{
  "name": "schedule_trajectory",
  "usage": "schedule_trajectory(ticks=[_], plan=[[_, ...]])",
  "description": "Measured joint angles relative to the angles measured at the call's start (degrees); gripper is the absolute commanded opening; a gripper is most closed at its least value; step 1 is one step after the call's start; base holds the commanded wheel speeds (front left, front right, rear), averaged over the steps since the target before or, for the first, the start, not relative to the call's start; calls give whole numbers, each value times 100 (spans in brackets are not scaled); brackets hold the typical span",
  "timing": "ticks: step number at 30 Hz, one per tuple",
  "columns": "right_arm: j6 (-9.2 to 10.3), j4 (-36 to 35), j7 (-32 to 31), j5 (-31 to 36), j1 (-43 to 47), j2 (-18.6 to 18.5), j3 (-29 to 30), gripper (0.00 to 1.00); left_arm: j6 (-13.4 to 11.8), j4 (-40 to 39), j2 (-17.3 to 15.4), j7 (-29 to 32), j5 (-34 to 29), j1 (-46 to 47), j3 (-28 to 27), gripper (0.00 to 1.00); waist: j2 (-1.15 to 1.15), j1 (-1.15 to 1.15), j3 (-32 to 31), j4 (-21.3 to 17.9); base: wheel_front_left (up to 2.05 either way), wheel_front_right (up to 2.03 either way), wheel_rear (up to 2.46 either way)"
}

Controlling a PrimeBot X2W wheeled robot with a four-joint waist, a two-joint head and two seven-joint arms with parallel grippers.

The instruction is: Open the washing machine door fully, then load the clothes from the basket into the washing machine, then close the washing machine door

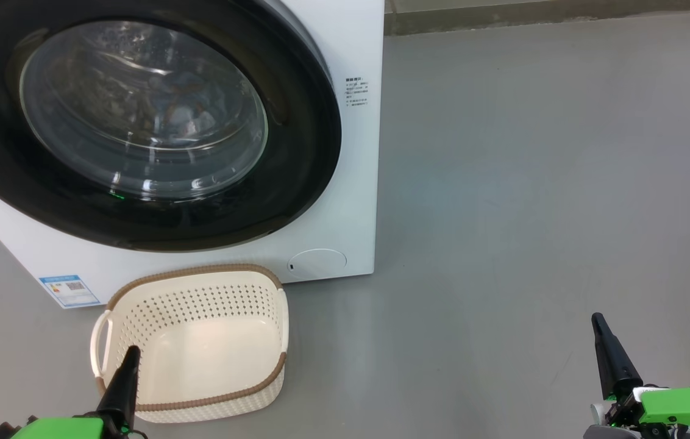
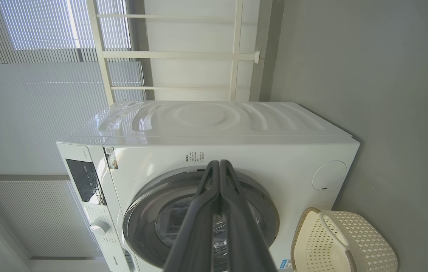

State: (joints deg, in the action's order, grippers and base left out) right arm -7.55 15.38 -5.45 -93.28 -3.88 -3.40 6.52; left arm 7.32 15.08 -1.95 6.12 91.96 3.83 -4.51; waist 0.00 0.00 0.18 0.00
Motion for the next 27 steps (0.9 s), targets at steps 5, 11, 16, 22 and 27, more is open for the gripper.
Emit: schedule_trajectory(ticks=[5,11,16,22,27], plan=[[0,0,-1,0,0,4,5,0,0,0,0,0,0,0,0,0,0,0,0,0,0,0,0],[0,0,-1,0,0,7,9,0,0,0,0,0,0,0,-1,0,0,0,0,0,0,0,0],[0,0,-2,0,0,9,15,0,0,0,0,0,0,0,-1,0,0,0,0,0,0,0,0],[0,0,-9,1,0,12,26,0,0,0,0,0,0,0,-2,0,0,0,0,0,0,0,0],[0,0,-9,1,0,16,31,0,0,0,0,0,0,0,-2,0,0,0,0,0,0,0,0]])
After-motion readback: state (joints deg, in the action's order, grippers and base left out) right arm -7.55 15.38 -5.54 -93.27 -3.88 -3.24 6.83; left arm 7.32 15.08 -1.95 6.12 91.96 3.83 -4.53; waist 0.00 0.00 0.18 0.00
